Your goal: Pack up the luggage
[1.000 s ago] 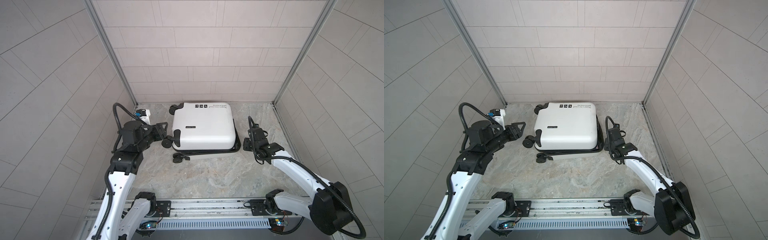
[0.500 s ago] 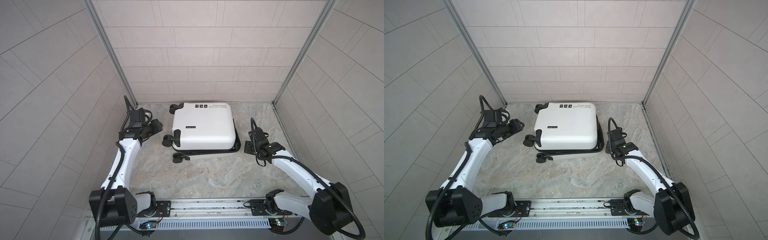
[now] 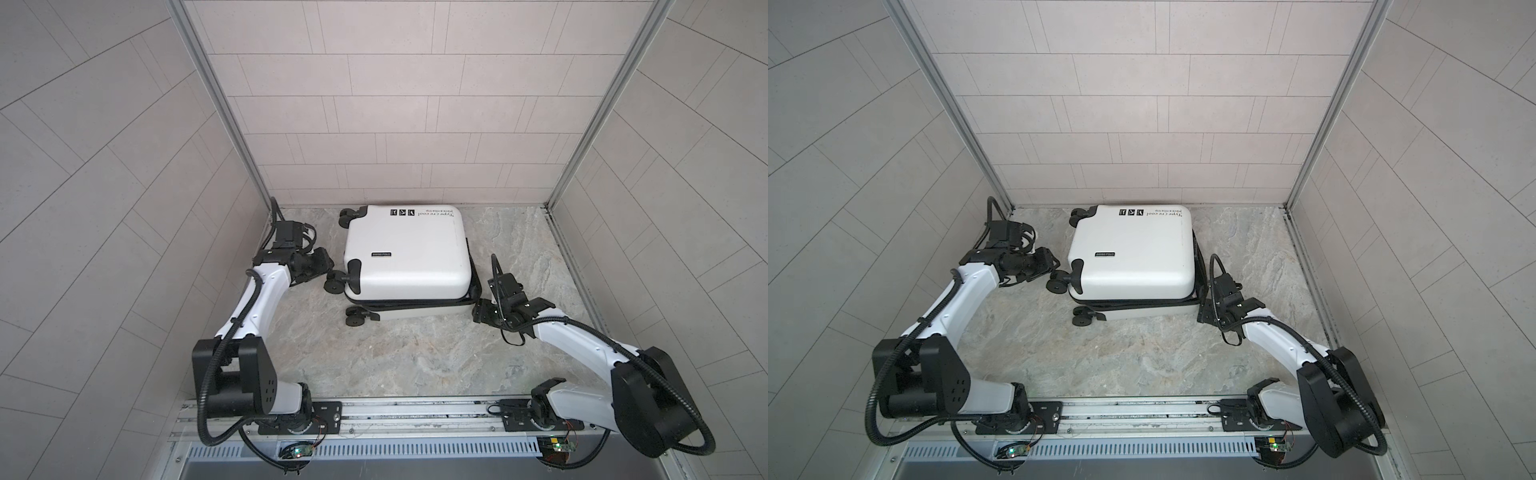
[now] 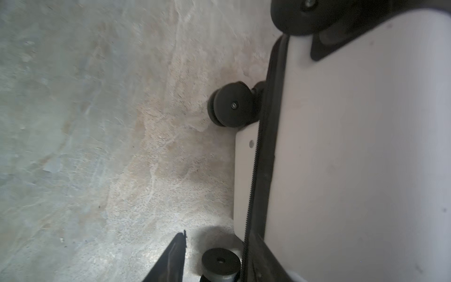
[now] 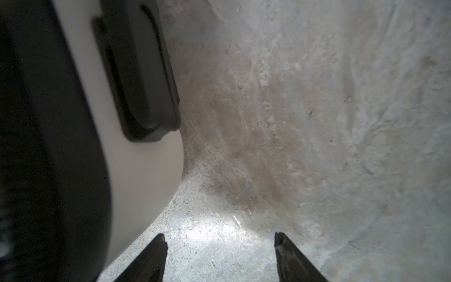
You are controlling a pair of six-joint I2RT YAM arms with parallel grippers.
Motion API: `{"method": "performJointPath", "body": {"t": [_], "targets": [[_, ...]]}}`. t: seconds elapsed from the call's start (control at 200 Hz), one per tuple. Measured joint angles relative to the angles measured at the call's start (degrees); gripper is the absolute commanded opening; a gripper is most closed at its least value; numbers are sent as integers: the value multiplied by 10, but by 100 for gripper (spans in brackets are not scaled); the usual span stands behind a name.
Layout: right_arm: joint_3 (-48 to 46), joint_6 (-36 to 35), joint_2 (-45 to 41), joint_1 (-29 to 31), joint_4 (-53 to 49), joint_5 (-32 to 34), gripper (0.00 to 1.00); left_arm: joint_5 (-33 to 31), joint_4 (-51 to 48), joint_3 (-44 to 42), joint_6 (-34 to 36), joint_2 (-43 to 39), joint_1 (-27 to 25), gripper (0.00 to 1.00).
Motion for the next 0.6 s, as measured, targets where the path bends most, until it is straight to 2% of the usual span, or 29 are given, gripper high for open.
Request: {"method": "performJointPath", "body": {"t": [0.14,0.34,0.6], "targets": [[2,8,27,-7,6,-12,73,13,5,-9,-3,0,-24,43],[21,26,80,-51,58,-44,73,24,21,-37,-18,-24,-64,41],[85,23,153,-80,76,-91,73,41,22,-97,-43,-74,-119,40]]}}
